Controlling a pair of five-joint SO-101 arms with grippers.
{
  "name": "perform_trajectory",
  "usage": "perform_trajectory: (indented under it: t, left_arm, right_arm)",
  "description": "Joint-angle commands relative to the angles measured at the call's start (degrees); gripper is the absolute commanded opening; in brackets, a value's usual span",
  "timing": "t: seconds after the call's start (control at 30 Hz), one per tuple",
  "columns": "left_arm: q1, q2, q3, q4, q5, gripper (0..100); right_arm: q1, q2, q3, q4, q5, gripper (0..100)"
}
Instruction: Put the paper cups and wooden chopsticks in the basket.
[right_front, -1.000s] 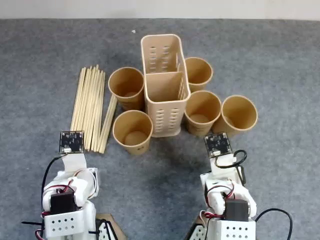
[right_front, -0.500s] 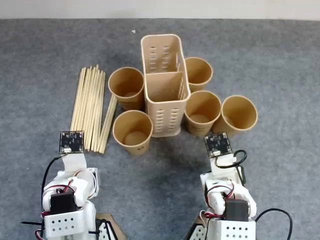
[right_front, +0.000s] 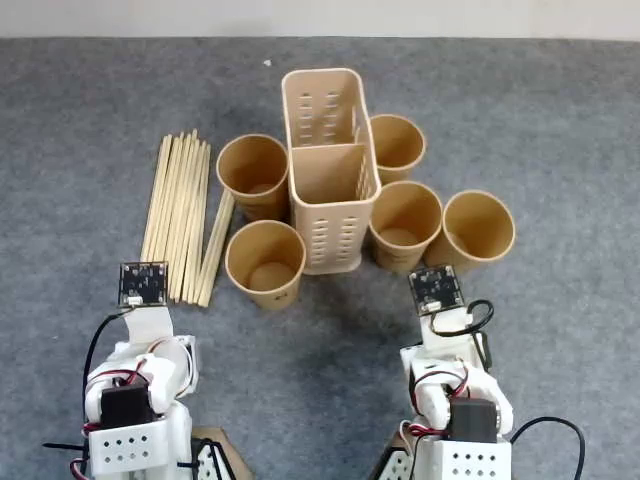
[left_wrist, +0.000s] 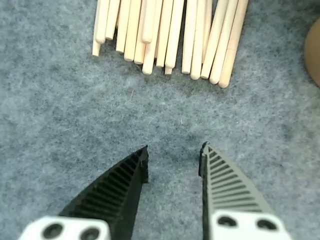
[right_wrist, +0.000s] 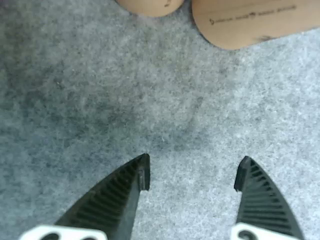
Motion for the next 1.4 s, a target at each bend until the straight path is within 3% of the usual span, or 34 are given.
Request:
perform_trajectory:
  t: [0.0,0.23,0.3,0.5,0.6,0.9,1.03,1.17,1.37]
  left_arm:
    - [-0.2,-0.6,0.9,0.4,-0.5,19]
    - [0.3,-0.6,0.9,0.3,-0.5,19]
    - [3.2,-0.6,0.9,0.4,-0.5,19]
    - [8.0,-0.6,0.9,0.4,-0.6,19]
    - [8.0,-0.6,0.9,0.4,-0.6,19]
    - [7.7,-0.6,0.9,-2.9,-0.9,20]
    - [4.4,-0.6,0.9,-10.5,-1.6,20]
    - [-6.4,-0.6,-0.5,-18.7,-12.1,19]
    - [-13.1,0.0,-11.5,-19.3,-13.3,20]
  right_arm:
    - [-0.1,-0.4,7.3,0.3,0.4,27.9]
    - [0.0,-0.4,7.3,0.0,0.4,27.9]
    - [-0.2,-0.5,7.3,-0.9,0.4,27.9]
    - [0.4,-0.5,7.0,-9.8,0.4,27.9]
    - [5.3,-0.5,6.5,-15.2,0.1,27.9]
    - [10.3,3.2,-19.8,-9.0,0.0,27.9]
    - [13.2,18.4,-33.0,-8.7,0.0,27.9]
    - [13.9,42.7,-51.2,-3.1,-4.8,27.9]
    - [13.4,75.4,-74.0,-0.7,-9.4,27.9]
